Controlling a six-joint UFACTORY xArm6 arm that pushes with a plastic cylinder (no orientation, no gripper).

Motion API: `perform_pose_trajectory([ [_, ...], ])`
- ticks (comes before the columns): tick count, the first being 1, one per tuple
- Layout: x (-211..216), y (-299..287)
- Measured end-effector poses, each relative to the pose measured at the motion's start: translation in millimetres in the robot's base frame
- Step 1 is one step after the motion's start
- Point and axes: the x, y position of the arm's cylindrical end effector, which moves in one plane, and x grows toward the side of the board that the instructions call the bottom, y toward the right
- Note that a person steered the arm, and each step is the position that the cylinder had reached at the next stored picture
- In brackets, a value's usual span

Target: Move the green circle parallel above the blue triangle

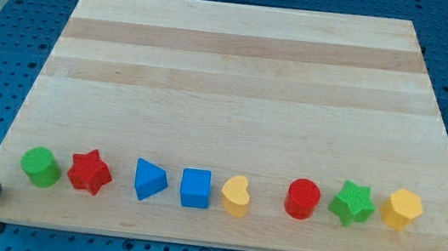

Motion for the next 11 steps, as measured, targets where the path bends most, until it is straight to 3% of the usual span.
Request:
perform_pose_trajectory([
  [2, -11.7, 31.7],
  [6, -96.1, 31.7],
  [8, -101.6, 74.3],
  [9, -95.4, 126.6],
  [11, -94.9, 140.6],
])
